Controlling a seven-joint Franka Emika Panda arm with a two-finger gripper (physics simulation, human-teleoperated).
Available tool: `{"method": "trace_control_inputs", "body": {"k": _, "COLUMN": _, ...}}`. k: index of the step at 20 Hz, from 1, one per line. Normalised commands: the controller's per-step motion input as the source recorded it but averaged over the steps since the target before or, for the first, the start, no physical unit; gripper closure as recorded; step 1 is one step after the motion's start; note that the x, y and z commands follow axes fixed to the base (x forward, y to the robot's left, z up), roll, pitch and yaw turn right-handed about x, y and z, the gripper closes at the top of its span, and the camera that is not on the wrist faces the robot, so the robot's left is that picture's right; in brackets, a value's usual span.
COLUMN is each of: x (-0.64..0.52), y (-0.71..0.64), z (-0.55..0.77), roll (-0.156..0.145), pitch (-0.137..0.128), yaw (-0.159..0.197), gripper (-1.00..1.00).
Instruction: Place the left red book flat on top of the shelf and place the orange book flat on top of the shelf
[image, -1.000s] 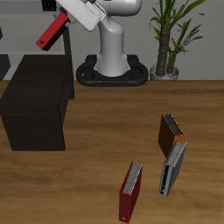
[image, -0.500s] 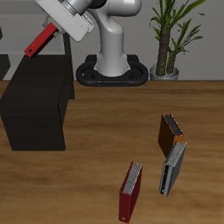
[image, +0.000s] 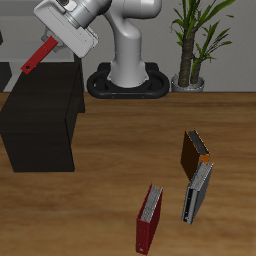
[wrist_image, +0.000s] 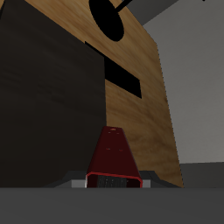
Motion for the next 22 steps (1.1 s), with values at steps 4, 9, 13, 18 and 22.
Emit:
{"method": "trace_control_inputs", "body": {"k": 4, "x": 0.20, "y": -0.06, "z": -0.42, "roll": -0.036, "pitch": 0.125, "yaw": -0.123, "gripper": -1.00}}
{"method": "trace_control_inputs", "body": {"k": 9, "x": 0.20, "y": 0.31, "z": -0.47, "roll": 0.037, "pitch": 0.113, "yaw": -0.026, "gripper": -1.00}}
{"method": "trace_control_inputs", "body": {"k": 13, "x": 0.04, "y": 0.45, "z": -0.03, "roll": 0.104, "pitch": 0.014, "yaw": -0.016, "gripper": -1.00}}
{"method": "trace_control_inputs", "body": {"k": 18, "x": 0.05, "y": 0.54, "z": 0.07, "roll": 0.112, "pitch": -0.007, "yaw": 0.003, "gripper": -1.00}}
{"method": "trace_control_inputs", "body": {"k": 22, "x": 0.08, "y": 0.70, "z": 0.09, "roll": 0.162, "pitch": 0.005, "yaw": 0.006, "gripper": -1.00}}
